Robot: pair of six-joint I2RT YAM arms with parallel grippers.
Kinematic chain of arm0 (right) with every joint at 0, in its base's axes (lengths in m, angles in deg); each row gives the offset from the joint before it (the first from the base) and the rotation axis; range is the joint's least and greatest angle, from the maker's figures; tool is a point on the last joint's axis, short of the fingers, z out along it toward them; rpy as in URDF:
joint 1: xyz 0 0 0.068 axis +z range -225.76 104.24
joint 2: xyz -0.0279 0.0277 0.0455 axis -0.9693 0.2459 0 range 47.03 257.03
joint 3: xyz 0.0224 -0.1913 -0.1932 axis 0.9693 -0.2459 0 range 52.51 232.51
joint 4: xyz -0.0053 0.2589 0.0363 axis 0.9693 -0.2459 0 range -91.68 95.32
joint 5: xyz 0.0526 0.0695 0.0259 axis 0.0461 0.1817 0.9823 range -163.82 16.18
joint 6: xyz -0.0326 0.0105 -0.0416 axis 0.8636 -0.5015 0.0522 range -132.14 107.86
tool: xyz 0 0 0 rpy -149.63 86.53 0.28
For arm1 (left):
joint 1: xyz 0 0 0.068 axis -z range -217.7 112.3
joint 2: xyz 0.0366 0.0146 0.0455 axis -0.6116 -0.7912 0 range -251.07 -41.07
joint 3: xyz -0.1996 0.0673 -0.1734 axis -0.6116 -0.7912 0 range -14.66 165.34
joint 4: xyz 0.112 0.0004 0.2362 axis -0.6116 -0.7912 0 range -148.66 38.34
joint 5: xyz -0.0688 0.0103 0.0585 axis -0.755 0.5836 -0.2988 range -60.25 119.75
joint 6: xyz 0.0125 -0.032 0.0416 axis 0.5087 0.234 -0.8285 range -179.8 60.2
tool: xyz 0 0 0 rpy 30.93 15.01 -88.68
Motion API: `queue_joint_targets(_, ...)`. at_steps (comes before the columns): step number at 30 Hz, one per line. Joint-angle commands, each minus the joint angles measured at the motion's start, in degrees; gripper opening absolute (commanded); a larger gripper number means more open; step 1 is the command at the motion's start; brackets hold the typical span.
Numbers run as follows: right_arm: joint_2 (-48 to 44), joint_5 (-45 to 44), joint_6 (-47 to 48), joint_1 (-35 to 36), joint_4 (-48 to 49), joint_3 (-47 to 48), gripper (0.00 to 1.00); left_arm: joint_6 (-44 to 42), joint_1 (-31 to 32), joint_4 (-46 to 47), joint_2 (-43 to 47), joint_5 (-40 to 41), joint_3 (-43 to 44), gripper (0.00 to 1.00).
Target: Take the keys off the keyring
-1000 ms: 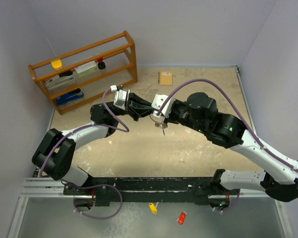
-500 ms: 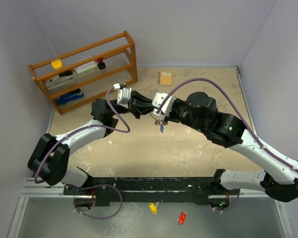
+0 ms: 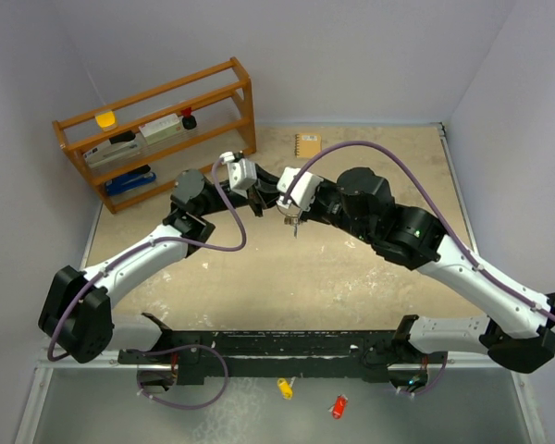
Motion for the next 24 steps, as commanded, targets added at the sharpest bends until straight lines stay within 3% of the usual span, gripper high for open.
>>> queue_joint_targets(1,-1.2,4.8,-0.6,1.4,-0.5,4.5,0.0,-3.1,-1.6,-5.9,-0.4,14.2,2.5,0.0)
queue_joint_targets(24,4.7,8.6,-4.6,1.7,-5.3,4.5,0.0,-2.9,-1.7,-7.4,2.0,25.7,4.7,0.0)
